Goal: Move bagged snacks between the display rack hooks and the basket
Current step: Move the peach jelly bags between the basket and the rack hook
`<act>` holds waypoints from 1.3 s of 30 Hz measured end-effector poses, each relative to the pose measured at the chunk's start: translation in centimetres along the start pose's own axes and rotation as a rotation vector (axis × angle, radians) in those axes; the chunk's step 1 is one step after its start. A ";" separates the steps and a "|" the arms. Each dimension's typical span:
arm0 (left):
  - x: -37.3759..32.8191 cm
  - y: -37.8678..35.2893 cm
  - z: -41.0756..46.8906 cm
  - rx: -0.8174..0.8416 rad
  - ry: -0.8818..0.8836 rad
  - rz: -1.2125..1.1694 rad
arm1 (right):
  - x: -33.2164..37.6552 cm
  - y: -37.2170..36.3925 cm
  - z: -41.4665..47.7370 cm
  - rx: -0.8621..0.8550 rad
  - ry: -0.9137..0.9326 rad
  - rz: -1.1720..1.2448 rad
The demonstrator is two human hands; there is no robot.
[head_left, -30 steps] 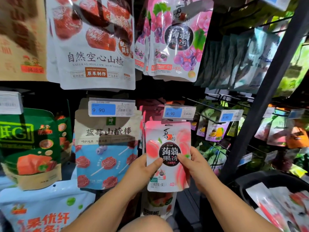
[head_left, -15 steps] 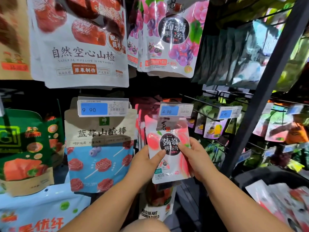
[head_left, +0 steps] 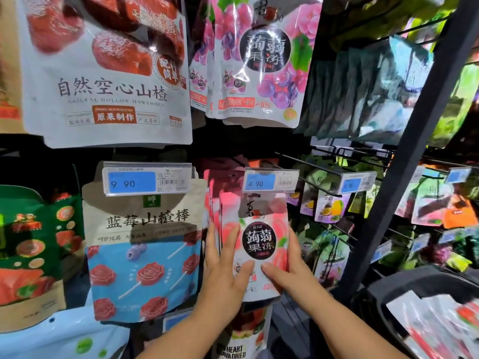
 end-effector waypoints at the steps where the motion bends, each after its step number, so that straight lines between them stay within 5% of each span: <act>1: 0.3 -0.2 0.0 0.011 -0.009 0.003 | -0.4 -0.1 -0.1 0.035 -0.001 -0.019; 23: 4.8 -0.7 7.9 0.033 0.268 -0.072 | -3.4 -1.8 8.2 -0.008 -0.037 -0.053; 39: 3.8 -0.8 3.1 -0.105 0.083 0.150 | -1.1 -1.1 5.3 0.044 -0.107 -0.209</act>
Point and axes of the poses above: each hand's wrist, its own z-axis towards the middle knuckle, its own y-axis out of the back of the hand, x = y × z, the point moved 7 cm from there along z, towards the middle knuckle, and after that the axes turned 8 degrees about y, right-handed, at the moved point
